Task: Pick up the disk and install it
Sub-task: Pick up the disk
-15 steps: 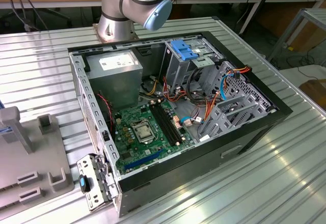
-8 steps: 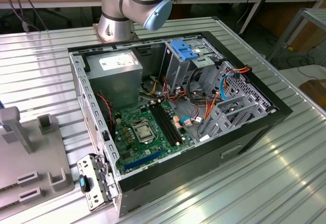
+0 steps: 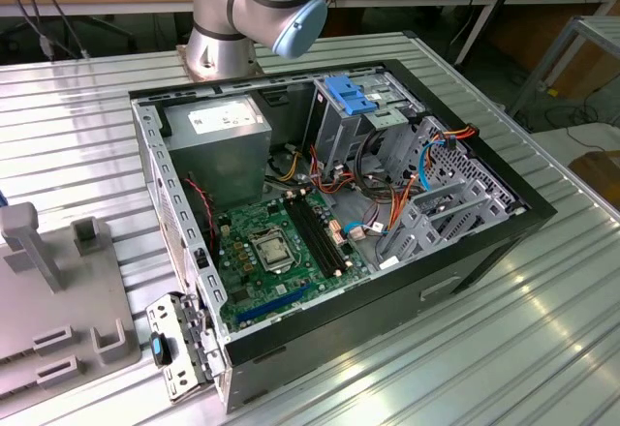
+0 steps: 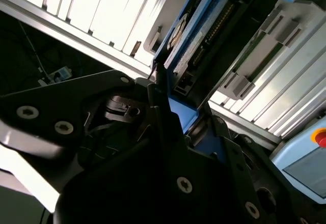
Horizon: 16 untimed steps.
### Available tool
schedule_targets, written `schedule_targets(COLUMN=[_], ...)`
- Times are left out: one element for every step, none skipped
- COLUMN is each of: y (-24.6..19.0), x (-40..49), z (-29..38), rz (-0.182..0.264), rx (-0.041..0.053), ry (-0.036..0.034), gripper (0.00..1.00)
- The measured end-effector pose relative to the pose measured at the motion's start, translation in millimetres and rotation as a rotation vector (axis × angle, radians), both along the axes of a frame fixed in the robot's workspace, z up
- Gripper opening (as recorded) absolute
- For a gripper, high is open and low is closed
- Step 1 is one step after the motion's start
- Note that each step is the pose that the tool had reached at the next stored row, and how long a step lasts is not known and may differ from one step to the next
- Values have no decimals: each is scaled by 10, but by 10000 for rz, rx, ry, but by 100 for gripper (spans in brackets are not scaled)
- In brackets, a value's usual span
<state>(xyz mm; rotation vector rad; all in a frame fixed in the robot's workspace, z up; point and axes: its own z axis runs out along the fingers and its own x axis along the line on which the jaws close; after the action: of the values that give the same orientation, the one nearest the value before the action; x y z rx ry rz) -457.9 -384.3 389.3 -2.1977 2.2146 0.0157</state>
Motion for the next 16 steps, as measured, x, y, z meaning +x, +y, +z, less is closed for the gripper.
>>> schedule_targets(y=[0,0,0,0,0,0,0,0,0,0,0,0,0,0,0,0], x=[0,0,0,0,0,0,0,0,0,0,0,0,0,0,0,0], z=[38,74,119,152,195,230,279,310,341,369,414,440,475,526,562,589], rz=[0,0,0,0,0,1,0,0,1,0,0,0,0,0,0,0], rx=[-1,0,0,0,-1,-2,-4,-4,-5,-6,-6,-6,-6,-7,-6,-6], ry=[1,1,0,1,1,0,2,0,0,1,0,1,0,1,0,-1], gripper=[37,37,37,37,37,37,37,37,37,37,37,37,37,37,37,37])
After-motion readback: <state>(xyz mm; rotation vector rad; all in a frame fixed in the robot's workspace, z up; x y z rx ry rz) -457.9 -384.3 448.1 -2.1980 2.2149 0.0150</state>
